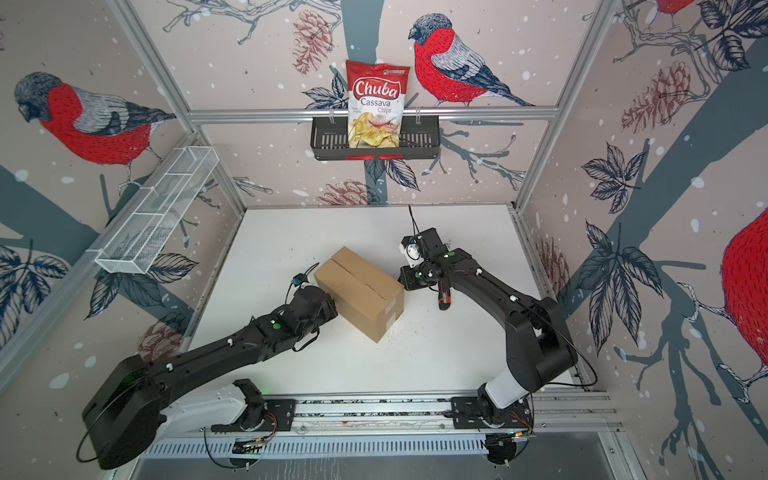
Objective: Unpack the express box
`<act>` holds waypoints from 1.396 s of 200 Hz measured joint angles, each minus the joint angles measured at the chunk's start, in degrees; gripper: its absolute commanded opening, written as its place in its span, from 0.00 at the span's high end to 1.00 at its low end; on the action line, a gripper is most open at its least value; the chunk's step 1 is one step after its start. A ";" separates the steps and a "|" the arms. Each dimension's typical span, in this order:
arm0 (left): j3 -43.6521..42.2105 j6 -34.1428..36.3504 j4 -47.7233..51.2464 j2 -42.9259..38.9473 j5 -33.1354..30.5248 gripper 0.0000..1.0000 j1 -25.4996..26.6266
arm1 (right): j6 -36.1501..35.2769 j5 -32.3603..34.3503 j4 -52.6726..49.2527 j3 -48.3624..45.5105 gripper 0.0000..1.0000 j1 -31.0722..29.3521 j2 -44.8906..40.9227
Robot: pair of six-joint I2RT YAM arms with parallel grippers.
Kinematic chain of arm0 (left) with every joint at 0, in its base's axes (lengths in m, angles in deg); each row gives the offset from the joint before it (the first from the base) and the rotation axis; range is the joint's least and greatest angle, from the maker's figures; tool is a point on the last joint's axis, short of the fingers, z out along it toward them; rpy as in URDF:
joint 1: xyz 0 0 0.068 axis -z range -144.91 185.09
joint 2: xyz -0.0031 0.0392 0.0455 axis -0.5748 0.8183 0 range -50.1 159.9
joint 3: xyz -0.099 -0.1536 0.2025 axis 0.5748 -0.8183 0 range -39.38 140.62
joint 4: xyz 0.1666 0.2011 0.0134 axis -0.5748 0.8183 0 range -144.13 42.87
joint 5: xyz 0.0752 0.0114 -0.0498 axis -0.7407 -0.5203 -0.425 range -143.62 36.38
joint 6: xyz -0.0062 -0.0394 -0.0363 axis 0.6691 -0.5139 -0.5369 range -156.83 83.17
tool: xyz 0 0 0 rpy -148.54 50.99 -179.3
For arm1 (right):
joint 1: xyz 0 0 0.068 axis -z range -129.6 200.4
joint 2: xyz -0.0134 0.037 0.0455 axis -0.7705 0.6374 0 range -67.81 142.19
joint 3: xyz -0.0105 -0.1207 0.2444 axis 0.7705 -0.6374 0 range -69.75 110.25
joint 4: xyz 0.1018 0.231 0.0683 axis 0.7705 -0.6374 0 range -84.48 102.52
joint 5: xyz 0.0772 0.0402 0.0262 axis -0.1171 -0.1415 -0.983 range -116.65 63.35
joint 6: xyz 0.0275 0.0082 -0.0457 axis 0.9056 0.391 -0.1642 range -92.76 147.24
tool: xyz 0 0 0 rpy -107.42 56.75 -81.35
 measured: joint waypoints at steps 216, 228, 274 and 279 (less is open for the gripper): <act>0.92 6.54 -5.79 2.34 9.18 0.92 -5.44 | 15.37 15.58 -5.90 -6.71 0.46 3.87 -8.35; 0.42 6.47 -5.44 0.96 9.27 0.92 -5.44 | 15.17 15.87 -6.32 -5.97 0.45 4.85 -6.32; -1.01 6.40 -4.55 -2.38 9.18 0.92 -5.44 | 12.94 17.75 -6.40 -2.32 0.44 7.21 1.77; -1.03 6.38 -4.48 -2.49 9.16 0.91 -5.44 | 12.26 18.18 -6.51 -1.92 0.44 7.45 2.58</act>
